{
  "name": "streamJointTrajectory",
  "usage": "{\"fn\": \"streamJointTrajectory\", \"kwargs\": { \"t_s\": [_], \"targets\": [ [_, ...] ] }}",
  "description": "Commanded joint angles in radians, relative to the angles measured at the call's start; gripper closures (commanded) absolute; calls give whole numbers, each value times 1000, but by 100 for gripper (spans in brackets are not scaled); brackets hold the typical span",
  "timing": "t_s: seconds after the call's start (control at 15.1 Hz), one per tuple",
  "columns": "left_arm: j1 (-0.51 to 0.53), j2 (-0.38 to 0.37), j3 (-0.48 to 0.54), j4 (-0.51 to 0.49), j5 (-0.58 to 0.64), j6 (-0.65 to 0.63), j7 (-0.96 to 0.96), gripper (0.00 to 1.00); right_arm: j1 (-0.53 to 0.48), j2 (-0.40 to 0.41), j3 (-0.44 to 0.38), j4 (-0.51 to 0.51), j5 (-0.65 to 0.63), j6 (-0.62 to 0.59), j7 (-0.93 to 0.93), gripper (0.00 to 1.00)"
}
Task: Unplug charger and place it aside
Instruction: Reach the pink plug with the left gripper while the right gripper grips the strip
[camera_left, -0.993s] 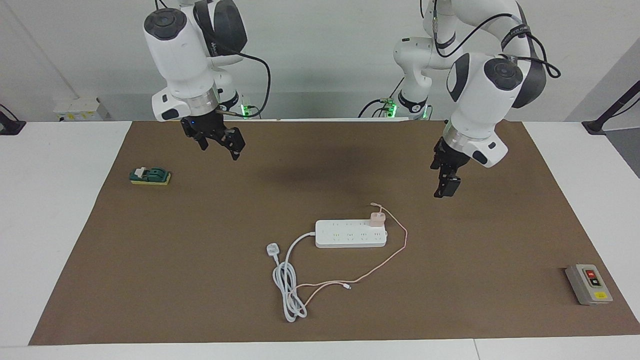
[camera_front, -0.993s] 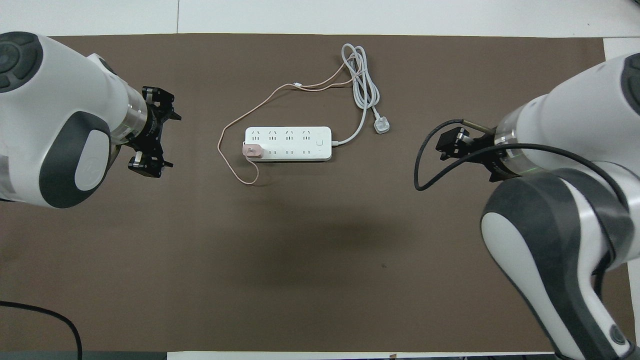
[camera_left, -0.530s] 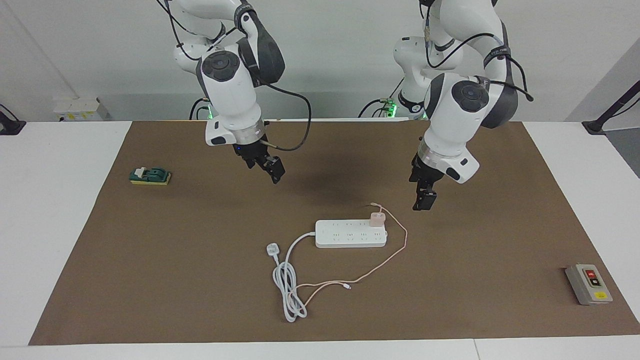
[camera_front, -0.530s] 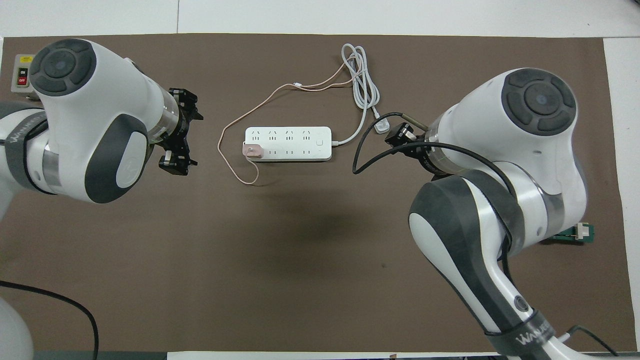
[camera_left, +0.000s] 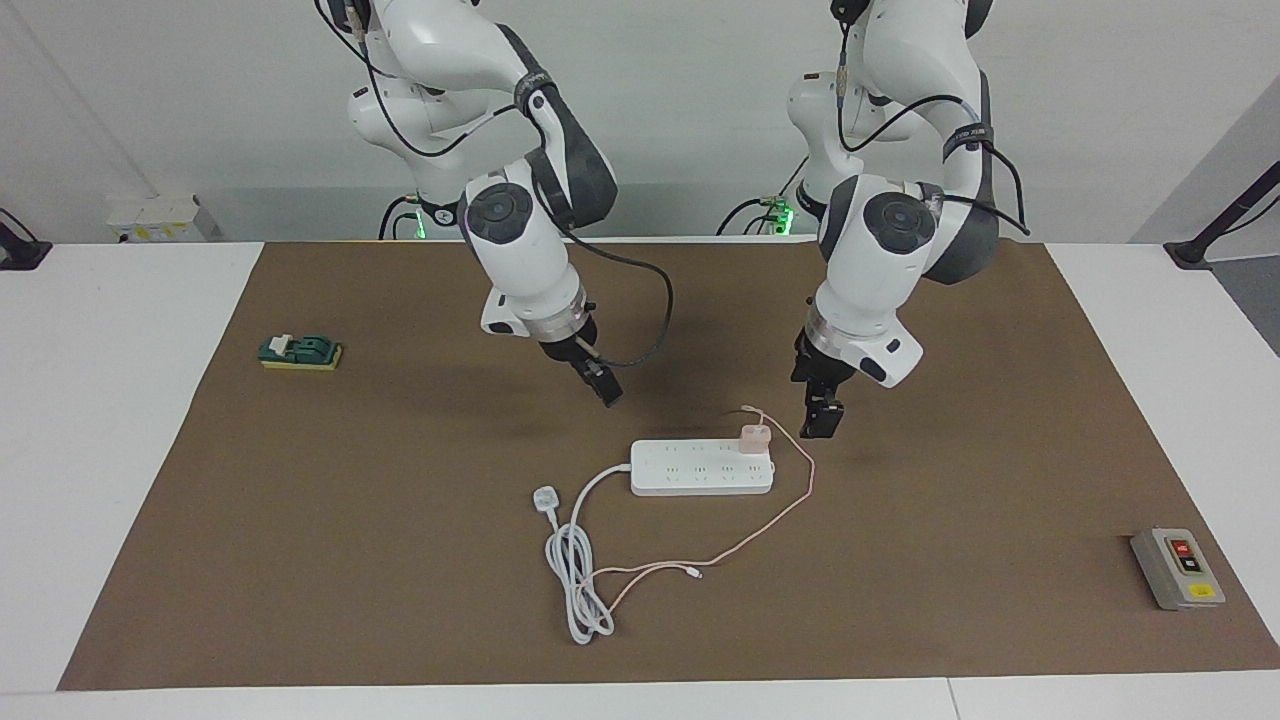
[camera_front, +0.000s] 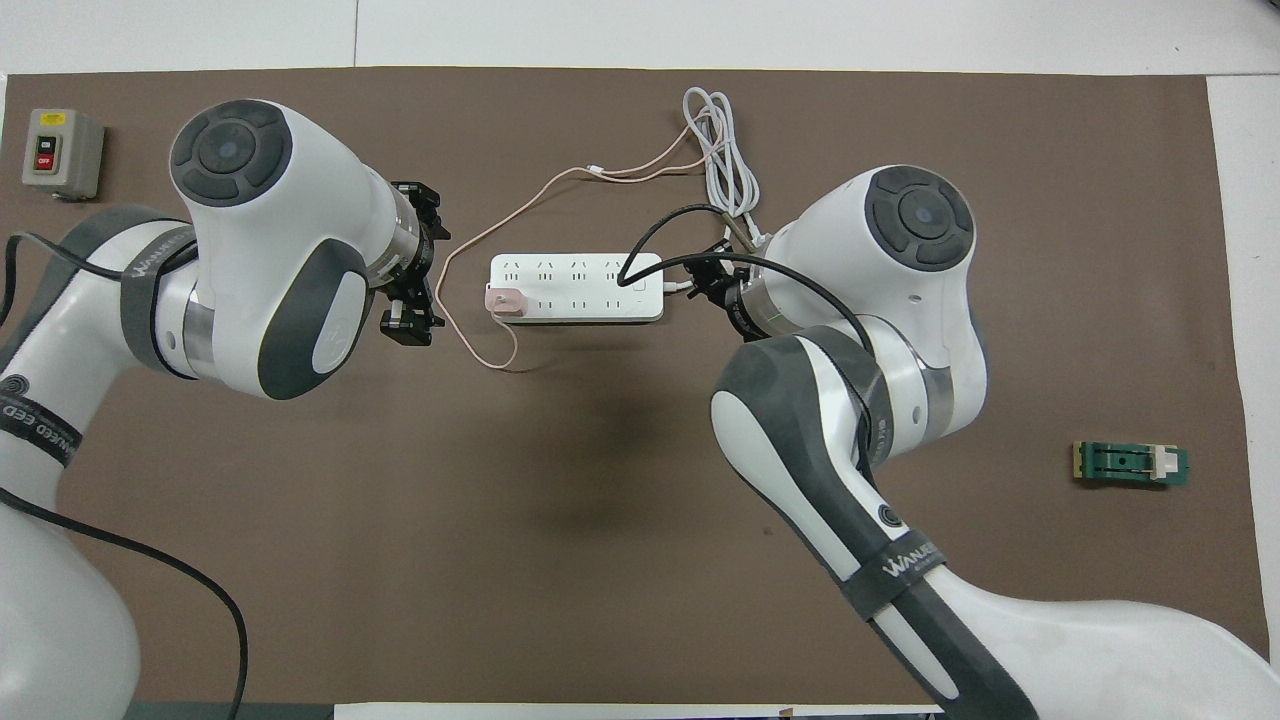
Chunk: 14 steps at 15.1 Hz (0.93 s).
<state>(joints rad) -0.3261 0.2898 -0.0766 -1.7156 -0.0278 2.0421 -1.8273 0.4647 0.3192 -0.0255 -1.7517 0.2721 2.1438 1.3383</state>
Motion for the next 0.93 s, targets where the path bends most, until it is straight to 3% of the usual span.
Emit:
{"fn": "streamJointTrajectory", "kwargs": {
  "t_s": [0.0, 0.2, 0.46, 0.86],
  "targets": [
    [-51, 101, 21, 86, 19, -12, -49, 0, 5, 83, -4, 66, 47, 47, 54, 0],
    [-53, 120, 21, 114, 19, -19, -58, 0, 2, 119, -5, 77, 145, 85, 64, 0],
    [-54, 144, 21, 116, 19, -2, -60, 0, -8, 190, -4, 118, 174, 142, 107, 0],
    [-60, 147, 20, 96, 17, 17, -60, 0, -46, 270, -7, 216, 387, 160, 111, 0]
  ]
}}
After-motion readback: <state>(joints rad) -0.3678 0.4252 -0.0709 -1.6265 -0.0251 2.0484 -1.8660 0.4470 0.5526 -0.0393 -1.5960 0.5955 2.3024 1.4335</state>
